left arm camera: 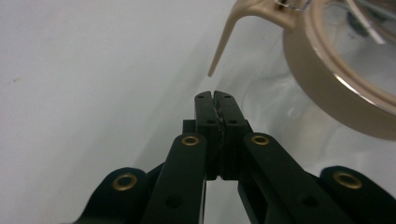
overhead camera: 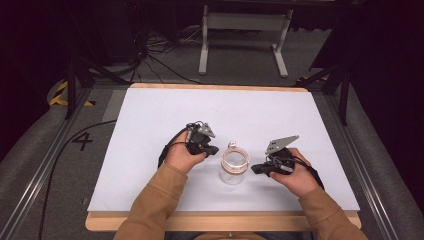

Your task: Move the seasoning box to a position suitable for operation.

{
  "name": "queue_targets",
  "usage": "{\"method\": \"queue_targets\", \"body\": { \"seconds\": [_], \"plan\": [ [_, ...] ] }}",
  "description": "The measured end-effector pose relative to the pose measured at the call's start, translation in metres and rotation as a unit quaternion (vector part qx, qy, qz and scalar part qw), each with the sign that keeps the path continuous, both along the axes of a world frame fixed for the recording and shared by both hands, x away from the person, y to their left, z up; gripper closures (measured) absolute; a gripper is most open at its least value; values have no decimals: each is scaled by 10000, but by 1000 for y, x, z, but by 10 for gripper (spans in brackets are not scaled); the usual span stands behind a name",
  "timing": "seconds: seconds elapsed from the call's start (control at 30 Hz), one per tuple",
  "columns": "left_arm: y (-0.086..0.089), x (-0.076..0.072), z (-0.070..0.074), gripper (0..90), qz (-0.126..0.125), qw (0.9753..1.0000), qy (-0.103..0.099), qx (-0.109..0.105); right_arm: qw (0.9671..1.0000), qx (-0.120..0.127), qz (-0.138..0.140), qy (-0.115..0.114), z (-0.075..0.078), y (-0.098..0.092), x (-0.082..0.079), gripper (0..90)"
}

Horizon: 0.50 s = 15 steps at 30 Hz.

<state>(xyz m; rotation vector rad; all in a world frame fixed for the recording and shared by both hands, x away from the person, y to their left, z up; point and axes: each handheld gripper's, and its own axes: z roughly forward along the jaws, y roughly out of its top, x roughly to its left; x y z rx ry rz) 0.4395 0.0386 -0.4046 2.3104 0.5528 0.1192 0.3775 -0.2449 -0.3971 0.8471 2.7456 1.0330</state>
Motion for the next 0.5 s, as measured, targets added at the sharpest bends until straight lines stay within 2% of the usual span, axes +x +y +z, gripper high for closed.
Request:
{"method": "queue_targets", "body": {
  "seconds": [0.1,0.2,0.23,0.37,0.4,0.5],
  "plan": [
    [-5,5,-6,900,-90,9994,40,-345,9999,63,-96,13,1,-7,-2,900],
    [-7,7,-8,900,-113,9992,47,-369,9999,69,-120,7,1,-9,-3,900],
    [-8,8,-10,900,-109,9988,51,-473,9999,80,-125,0,0,-11,-3,900],
    [-10,11,-11,900,-249,9984,122,-500,9998,105,-195,2,1,-16,-6,900],
    [-11,12,-11,900,-270,9986,106,-445,9997,106,-208,-3,1,-17,-6,900],
    [-12,13,-12,900,-289,9981,96,-527,9996,135,-229,2,2,-19,-7,900]
  ]
}}
